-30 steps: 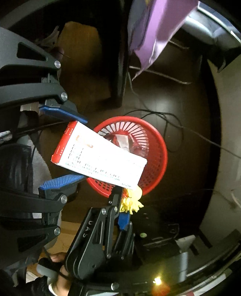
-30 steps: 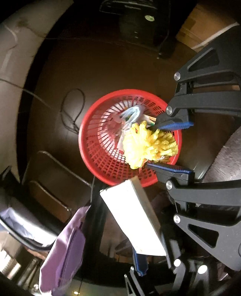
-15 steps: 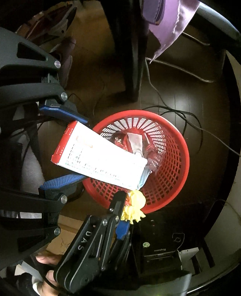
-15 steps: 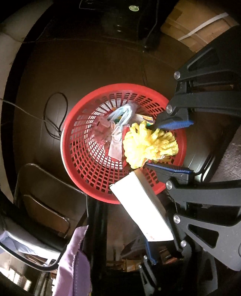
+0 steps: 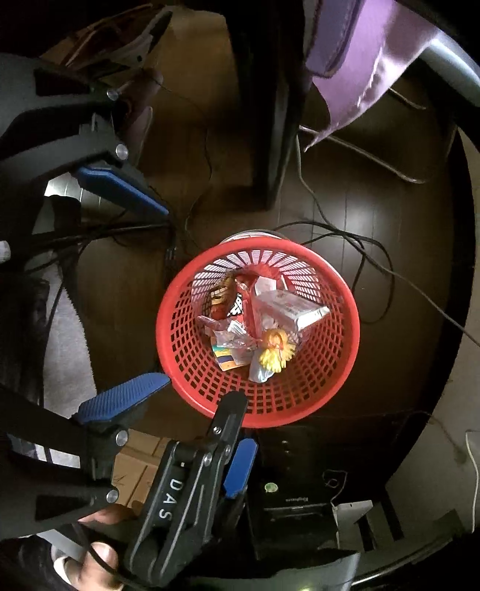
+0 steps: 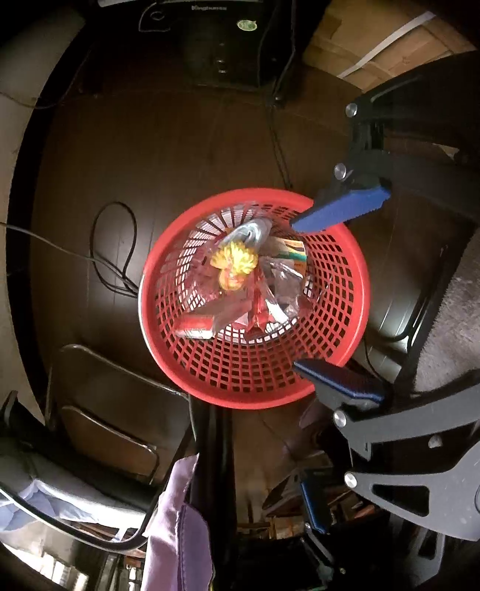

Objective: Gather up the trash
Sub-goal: 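Open both grippers to drop the pompom and box into the basket, then move both open tools back over the table toward the remaining trash, then grasp the crumpled paper cup with the right gripper while the left grasps the red plastic cup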

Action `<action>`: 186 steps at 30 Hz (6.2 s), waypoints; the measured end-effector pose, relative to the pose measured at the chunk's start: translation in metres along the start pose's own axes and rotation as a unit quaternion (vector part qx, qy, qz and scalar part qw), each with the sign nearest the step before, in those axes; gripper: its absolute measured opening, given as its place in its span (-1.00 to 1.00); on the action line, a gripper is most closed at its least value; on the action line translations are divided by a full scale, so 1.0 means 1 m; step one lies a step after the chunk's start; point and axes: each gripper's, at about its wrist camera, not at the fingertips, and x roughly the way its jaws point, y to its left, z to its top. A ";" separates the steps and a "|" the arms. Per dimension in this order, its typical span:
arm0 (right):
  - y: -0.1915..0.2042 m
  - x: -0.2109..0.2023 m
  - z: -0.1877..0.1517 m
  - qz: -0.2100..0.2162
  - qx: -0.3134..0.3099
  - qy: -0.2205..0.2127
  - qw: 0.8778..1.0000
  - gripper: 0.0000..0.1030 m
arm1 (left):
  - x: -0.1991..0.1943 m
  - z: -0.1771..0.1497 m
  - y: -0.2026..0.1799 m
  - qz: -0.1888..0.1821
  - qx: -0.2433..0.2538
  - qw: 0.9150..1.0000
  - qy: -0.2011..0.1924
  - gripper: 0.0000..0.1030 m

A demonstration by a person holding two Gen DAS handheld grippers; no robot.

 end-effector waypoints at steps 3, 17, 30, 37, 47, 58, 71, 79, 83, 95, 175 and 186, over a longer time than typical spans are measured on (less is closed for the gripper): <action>0.006 -0.007 -0.002 0.000 -0.006 -0.005 1.000 0.43 | -0.008 -0.007 -0.004 0.004 0.006 1.000 -0.009 0.65; 0.039 -0.059 -0.014 -0.023 -0.025 -0.039 0.999 0.48 | -0.061 -0.045 -0.009 0.010 0.016 0.997 -0.071 0.65; 0.092 -0.154 -0.030 -0.017 -0.067 -0.149 0.986 0.58 | -0.169 -0.106 -0.019 0.033 0.020 0.977 -0.210 0.74; 0.144 -0.194 -0.049 0.011 -0.124 -0.193 0.973 0.60 | -0.227 -0.148 -0.004 0.046 -0.008 0.959 -0.279 0.74; 0.232 -0.249 -0.085 0.070 -0.226 -0.242 0.941 0.62 | -0.297 -0.212 0.035 0.083 -0.062 0.927 -0.359 0.77; 0.346 -0.277 -0.118 0.117 -0.340 -0.265 0.895 0.72 | -0.348 -0.277 0.120 0.097 -0.177 0.887 -0.415 0.80; 0.474 -0.241 -0.164 0.158 -0.437 -0.206 0.861 0.72 | -0.362 -0.383 0.283 0.119 -0.383 0.823 -0.403 0.83; 0.539 -0.221 -0.179 0.176 -0.474 -0.161 0.848 0.72 | -0.365 -0.434 0.337 0.085 -0.462 0.786 -0.402 0.83; 0.567 -0.222 -0.183 0.184 -0.483 -0.154 0.842 0.72 | -0.376 -0.455 0.350 0.114 -0.494 0.763 -0.401 0.83; 0.694 -0.194 -0.215 0.181 -0.556 -0.126 0.802 0.78 | -0.363 -0.505 0.421 0.206 -0.606 0.670 -0.376 0.85; 0.704 -0.116 -0.204 0.195 -0.586 -0.023 0.786 0.25 | -0.332 -0.511 0.621 0.236 -0.680 0.641 -0.267 0.82; 0.702 -0.120 -0.207 0.193 -0.591 -0.024 0.783 0.25 | -0.340 -0.508 0.641 0.227 -0.662 0.656 -0.282 -0.36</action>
